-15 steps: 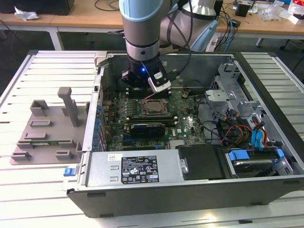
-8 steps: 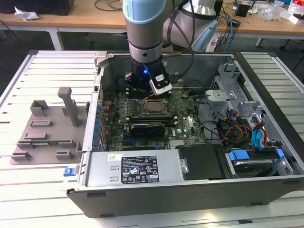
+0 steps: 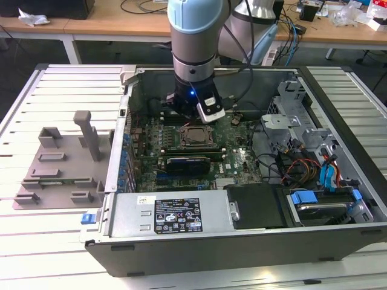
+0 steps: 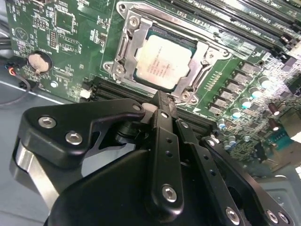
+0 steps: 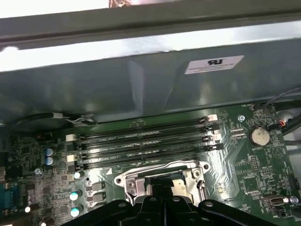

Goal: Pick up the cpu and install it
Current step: 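Install the first cpu locking lever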

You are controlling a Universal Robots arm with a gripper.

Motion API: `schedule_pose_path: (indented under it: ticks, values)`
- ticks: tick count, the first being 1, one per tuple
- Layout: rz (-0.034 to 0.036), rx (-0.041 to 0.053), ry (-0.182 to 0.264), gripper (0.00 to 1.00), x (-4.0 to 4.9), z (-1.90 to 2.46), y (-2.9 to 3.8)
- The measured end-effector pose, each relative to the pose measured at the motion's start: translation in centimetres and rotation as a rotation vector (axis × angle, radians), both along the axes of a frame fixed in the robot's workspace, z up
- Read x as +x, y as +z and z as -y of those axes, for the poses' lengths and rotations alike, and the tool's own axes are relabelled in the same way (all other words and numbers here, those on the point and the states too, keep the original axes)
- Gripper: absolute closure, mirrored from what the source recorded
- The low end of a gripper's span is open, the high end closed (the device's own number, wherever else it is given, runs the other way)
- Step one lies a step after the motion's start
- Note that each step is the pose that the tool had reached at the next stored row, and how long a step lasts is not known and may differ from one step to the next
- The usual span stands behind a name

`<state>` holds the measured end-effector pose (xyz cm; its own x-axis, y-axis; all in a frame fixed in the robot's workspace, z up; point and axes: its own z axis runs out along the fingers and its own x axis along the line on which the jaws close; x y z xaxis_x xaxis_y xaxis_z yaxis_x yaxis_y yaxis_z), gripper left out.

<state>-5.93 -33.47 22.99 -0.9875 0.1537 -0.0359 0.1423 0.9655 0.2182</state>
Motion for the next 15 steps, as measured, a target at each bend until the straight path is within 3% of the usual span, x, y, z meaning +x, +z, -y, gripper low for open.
schedule_pose_path:
  ticks: [5,9,12,15]
  values:
    - [-0.0066,-0.0018,-0.032,0.89,1.01,-0.03,-0.32]
    - [-0.0069,-0.002,-0.033,0.89,1.03,-0.07,-0.32]
    - [-0.0067,-0.0019,-0.033,0.89,0.84,-0.69,-0.33]
    - [-0.0067,-0.0019,-0.033,0.89,0.52,-1.77,-0.33]
